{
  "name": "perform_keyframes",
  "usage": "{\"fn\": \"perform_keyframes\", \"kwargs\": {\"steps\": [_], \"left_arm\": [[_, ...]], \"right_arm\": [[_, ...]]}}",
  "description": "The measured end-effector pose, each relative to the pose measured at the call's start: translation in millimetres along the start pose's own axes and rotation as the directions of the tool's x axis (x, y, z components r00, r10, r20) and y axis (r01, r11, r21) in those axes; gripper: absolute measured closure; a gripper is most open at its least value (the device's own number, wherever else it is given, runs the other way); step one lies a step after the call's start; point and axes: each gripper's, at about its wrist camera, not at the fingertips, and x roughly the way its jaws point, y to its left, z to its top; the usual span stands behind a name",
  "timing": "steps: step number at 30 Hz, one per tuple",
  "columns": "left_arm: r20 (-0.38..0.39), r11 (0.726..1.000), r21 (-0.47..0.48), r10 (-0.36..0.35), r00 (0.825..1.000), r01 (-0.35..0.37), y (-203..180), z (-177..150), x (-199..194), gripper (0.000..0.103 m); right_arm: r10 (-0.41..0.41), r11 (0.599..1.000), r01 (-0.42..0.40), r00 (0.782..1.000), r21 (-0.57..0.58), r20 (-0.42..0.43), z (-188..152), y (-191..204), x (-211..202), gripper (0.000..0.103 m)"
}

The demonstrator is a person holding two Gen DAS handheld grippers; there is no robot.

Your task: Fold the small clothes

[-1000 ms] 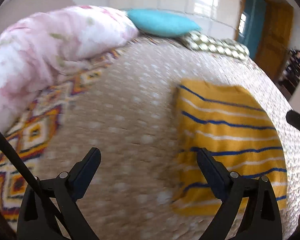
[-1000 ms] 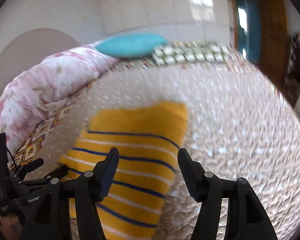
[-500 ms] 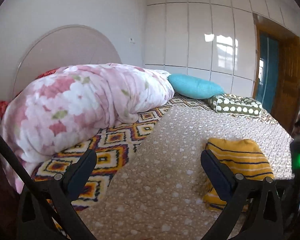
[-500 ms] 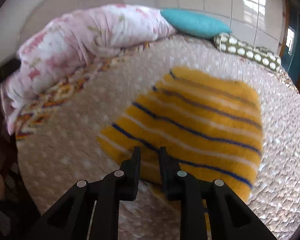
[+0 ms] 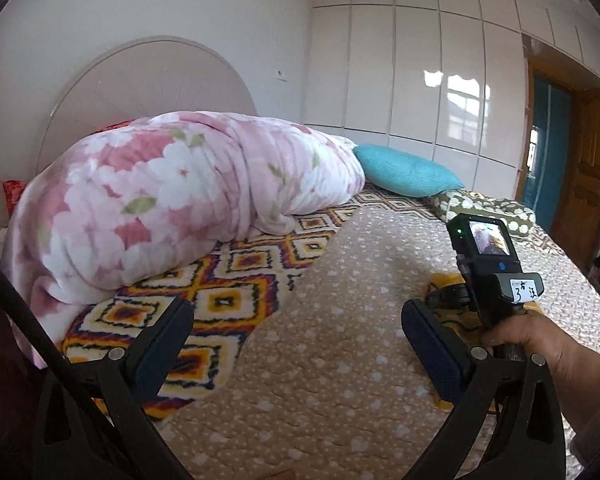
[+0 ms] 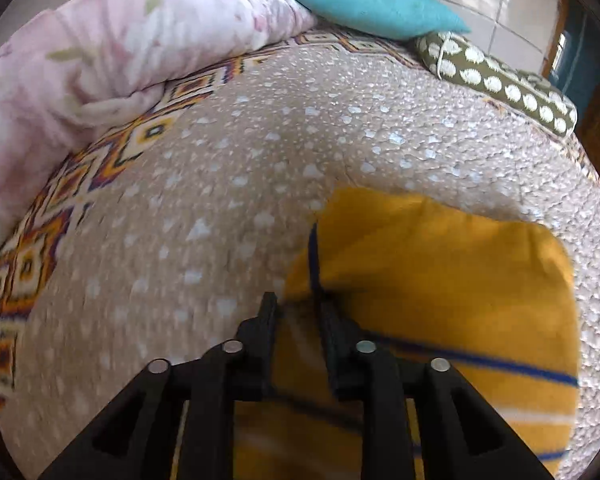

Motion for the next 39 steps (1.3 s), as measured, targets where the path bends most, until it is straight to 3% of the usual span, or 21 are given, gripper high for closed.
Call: {"fn": "perform_keyframes", "kwargs": {"steps": [2,5,7,9,13,18,21,24,31,36,39], "left_arm": [[-0.004,1.0,-0.005,0.025,1.0,-0.025,4,0,1,0.0],[-0.002,0.999,-0.025,0.038,0.999,-0.038,9,1,-1,0.0],[-0.007,0.999,-0.021,0.03,1.0,-0.03,9,1,-3,0.0],[-0.026,0.999,-0.012,0.037,0.999,-0.037,4,3,-4,0.0],[-0.067,0.999,0.016,-0.033,0.997,0.035,-18,1,-11,0.0],[-0.115,0.992,0.069,-0.097,0.989,0.106,-54,-8,-21,0.0],[-0.155,0.988,0.09,-0.107,0.982,0.122,-72,-15,-22,0.0],[-0.209,0.981,0.116,-0.128,0.97,0.154,-90,-26,-24,0.0],[-0.308,0.958,0.215,-0.12,0.944,0.192,-123,-59,-21,0.0],[-0.415,0.949,0.223,-0.113,0.903,0.221,-131,-90,-3,0.0],[-0.489,0.948,0.222,-0.096,0.867,0.23,-133,-109,11,0.0]], "right_arm": [[-0.009,1.0,0.009,1.0,-0.02,0.022,-3,3,-8,0.075],[0.044,0.999,-0.04,0.99,-0.029,0.132,-23,0,-56,0.075],[0.087,0.996,-0.083,0.978,-0.032,0.189,-48,-5,-90,0.067],[0.115,0.993,-0.111,0.973,-0.033,0.198,-80,-13,-111,0.05],[0.085,0.996,-0.086,0.988,-0.001,0.128,-146,-42,-114,0.05],[0.095,0.993,-0.106,0.977,0.05,0.189,-219,-69,-154,0.05],[0.037,0.997,-0.053,0.975,0.064,0.217,-241,-74,-175,0.046],[-0.018,0.994,-0.007,0.973,0.109,0.228,-256,-85,-185,0.045],[-0.052,0.978,0.013,0.982,0.206,0.184,-275,-113,-177,0.045],[-0.088,0.969,0.05,0.985,0.244,0.148,-286,-123,-169,0.045],[-0.092,0.963,0.055,0.987,0.263,0.13,-288,-126,-163,0.043]]}}
